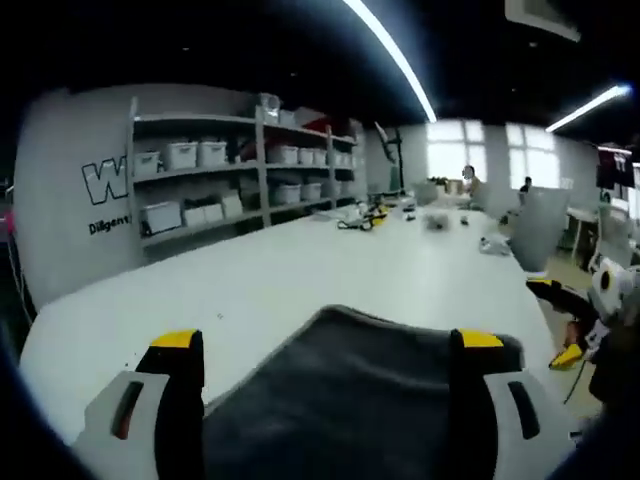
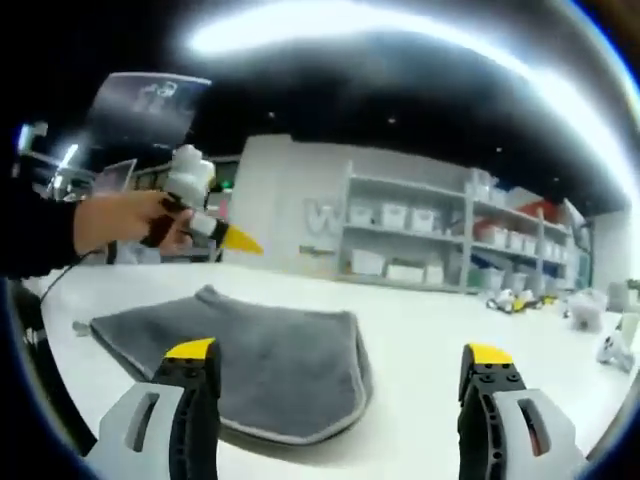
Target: Open the folded towel by lifting each exposed corner and separating the folded layers until the towel lies flat within the target outline without major curled edges
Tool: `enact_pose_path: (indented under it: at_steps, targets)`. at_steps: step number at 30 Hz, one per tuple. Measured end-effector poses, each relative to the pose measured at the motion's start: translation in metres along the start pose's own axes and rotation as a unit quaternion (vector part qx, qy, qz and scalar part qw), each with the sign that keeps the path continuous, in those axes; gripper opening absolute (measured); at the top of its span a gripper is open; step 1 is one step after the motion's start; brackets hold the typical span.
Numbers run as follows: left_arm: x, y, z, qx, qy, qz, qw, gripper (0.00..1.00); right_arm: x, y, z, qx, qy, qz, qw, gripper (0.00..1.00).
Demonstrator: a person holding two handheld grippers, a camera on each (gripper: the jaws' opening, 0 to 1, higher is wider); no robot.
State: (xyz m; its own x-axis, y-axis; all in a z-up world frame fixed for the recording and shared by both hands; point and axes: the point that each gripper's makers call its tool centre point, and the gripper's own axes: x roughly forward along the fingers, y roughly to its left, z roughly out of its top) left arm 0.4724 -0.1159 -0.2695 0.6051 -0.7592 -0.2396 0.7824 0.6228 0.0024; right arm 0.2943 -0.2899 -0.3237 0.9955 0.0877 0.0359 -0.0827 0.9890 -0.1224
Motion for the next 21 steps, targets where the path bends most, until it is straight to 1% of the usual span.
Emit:
enact_pose_path:
  at_steps: [1,2,4,5,6,7,8,9,10,12,13,15,18,19,21]
  targets:
    - [-0.009,-0.004,0.003,-0.009,-0.011,-0.001,0.9999,1.0,0.0,-0.001,0.001,-0.002,-0.001,0.0,1.0,1.0]
    - [-0.02,-0.007,0.003,-0.007,-0.017,0.002,0.9998,1.0,0.0,-0.004,0.006,-0.011,-0.006,0.0,0.9999,1.0]
    - [-0.036,-0.01,0.004,0.003,-0.027,0.015,0.9995,1.0,-0.001,-0.008,0.01,-0.015,-0.008,0.001,0.9998,1.0]
    - [-0.051,-0.012,0.004,0.009,-0.037,0.023,0.999,1.0,-0.002,-0.008,0.013,-0.017,-0.01,0.003,0.9998,1.0]
    - [-0.061,-0.014,0.003,0.007,-0.045,0.029,0.9985,1.0,-0.004,-0.007,0.017,-0.019,-0.013,0.007,0.9997,1.0]
    - [-0.072,-0.017,0.0,-0.001,-0.049,0.028,0.9984,1.0,-0.004,-0.009,0.02,-0.021,-0.016,0.01,0.9996,1.0]
    - [-0.082,-0.023,-0.002,-0.021,-0.054,0.019,0.9981,1.0,-0.005,-0.011,0.022,-0.023,-0.018,0.01,0.9995,1.0]
    - [-0.091,-0.028,-0.004,-0.032,-0.061,0.012,0.9975,1.0,-0.005,-0.013,0.024,-0.027,-0.02,0.011,0.9994,1.0]
    - [-0.098,-0.029,-0.006,-0.033,-0.063,0.013,0.9973,1.0,-0.005,-0.015,0.026,-0.031,-0.021,0.011,0.9992,0.99]
    - [-0.114,-0.03,-0.012,-0.027,-0.064,0.023,0.9973,1.0,-0.004,-0.02,0.027,-0.038,-0.021,0.012,0.999,1.0]
    - [-0.118,-0.026,-0.013,-0.021,-0.063,0.029,0.9974,1.0,-0.004,-0.022,0.027,-0.038,-0.02,0.013,0.999,0.99]
    - [-0.137,-0.019,-0.016,0.001,-0.069,0.063,0.9956,1.0,-0.002,-0.032,0.031,-0.037,-0.02,0.015,0.999,0.99]
    - [-0.152,-0.016,-0.024,0.025,-0.056,0.096,0.9935,1.0,-0.001,-0.042,0.041,-0.044,-0.03,0.009,0.9985,0.99]
    - [-0.155,-0.018,-0.032,0.031,-0.034,0.101,0.9938,1.0,-0.001,-0.046,0.045,-0.045,-0.034,0.008,0.9983,0.99]
    - [-0.158,-0.022,-0.034,0.042,-0.029,0.106,0.993,1.0,0.003,-0.051,0.053,-0.047,-0.042,0.009,0.998,0.99]
